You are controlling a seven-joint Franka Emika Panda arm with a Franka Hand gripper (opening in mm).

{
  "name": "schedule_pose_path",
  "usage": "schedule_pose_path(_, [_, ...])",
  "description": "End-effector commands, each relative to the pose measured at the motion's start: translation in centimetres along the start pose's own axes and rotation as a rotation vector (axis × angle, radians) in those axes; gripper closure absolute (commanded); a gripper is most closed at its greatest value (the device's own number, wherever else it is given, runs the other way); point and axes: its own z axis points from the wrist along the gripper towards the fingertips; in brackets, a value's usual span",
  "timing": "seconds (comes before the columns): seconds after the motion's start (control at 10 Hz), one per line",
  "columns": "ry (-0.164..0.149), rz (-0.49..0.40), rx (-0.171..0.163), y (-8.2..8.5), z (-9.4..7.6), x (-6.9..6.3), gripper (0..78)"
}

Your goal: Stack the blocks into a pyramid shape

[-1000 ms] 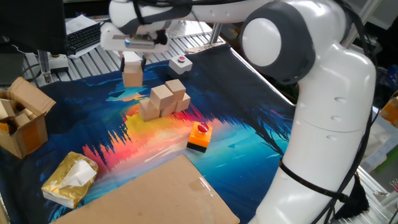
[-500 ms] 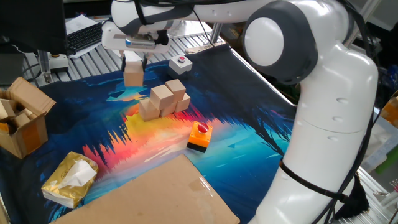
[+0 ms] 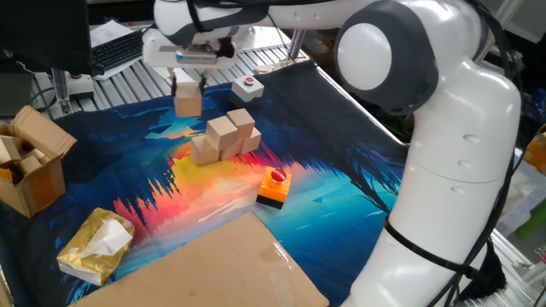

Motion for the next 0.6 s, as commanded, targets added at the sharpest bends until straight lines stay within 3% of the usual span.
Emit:
schedule_pose_path(0.1, [0.006,-0.092,-0.006,-3.7,-1.6,-0.6,76.3])
schedule_pose_path(0.3, [0.000,-0.117,-0.012,-4.8,-1.6,-0.8,76.3])
schedule_pose_path(0.6, [-0.011,-0.163,-0.011,-6.3,-1.3,0.3,76.3])
